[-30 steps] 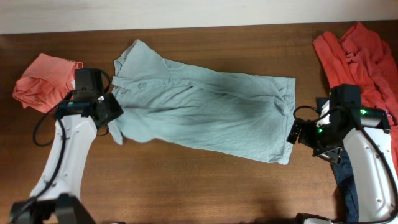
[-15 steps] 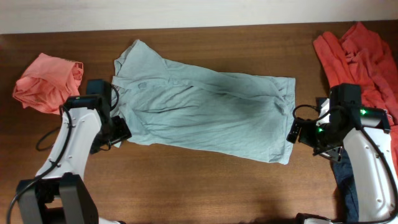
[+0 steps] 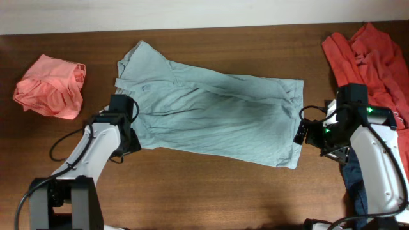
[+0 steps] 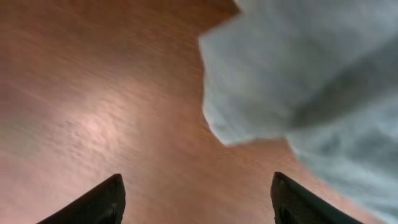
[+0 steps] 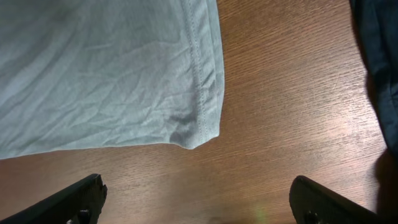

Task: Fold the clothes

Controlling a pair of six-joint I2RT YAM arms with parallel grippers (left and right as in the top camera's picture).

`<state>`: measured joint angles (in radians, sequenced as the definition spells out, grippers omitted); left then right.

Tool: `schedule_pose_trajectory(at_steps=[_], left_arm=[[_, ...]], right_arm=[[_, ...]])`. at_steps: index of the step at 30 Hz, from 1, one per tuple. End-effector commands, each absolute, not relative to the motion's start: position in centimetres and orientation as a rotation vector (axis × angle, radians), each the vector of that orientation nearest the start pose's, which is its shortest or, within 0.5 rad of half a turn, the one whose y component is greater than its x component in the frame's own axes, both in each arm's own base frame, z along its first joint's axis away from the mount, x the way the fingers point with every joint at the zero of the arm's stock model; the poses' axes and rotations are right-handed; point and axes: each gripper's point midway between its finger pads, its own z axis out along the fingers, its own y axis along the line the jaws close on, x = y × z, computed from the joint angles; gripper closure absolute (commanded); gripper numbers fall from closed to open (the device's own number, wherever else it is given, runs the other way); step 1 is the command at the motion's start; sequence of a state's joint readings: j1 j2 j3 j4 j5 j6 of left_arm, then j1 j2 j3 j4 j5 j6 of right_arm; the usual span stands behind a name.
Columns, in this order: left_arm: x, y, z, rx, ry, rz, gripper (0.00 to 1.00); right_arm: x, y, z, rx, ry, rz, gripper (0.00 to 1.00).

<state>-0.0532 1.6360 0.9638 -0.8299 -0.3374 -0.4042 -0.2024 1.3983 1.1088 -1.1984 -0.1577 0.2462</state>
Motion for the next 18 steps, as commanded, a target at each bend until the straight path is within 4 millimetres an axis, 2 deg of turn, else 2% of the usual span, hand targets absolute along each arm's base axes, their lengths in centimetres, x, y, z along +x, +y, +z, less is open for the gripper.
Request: schedule_pose_trajectory(at_steps=[1,4,7,10,11,12,13,18], left_arm=[[29.3,5.4,3.8,-0.518,2.828,0.552,0.25],[30.6,4.6,2.8,-0.441,2.799,0.465,0.25],[30.5,4.3,2.1,-0.382,2.814,0.442,0.25],[30.2,4.6,1.8,-0.376,2.813,0.465,0.31],[30.1,4.6,1.7,-0.376,2.814,0.464,0.41],[30.1,4.6,1.7,-0.376,2.814,0.464,0.58],[30.1,4.6,1.7,-0.376,2.814,0.464,0.64],[30.6,4.6,1.8,-0.379,2.792,0.462,0.65]], right_arm=[[24.7,-2.6,11.7,0.653,2.985,0.225,0.02],[24.7,-2.6,11.7,0.653,2.986,0.225,0.01],[24.7,-2.5,11.7,0.654,2.989,0.225,0.01],[24.6,-2.5,11.7,0.654,2.989,0.225,0.01],[24.6,-2.5,11.7,0.654,2.989,0.225,0.01],[24.6,-2.5,11.7,0.654,2.989,0.225,0.01],[24.6,-2.5,11.7,0.654,2.989,0.225,0.01],[24.6,-2.5,11.7,0.654,2.989,0.225,0.01]])
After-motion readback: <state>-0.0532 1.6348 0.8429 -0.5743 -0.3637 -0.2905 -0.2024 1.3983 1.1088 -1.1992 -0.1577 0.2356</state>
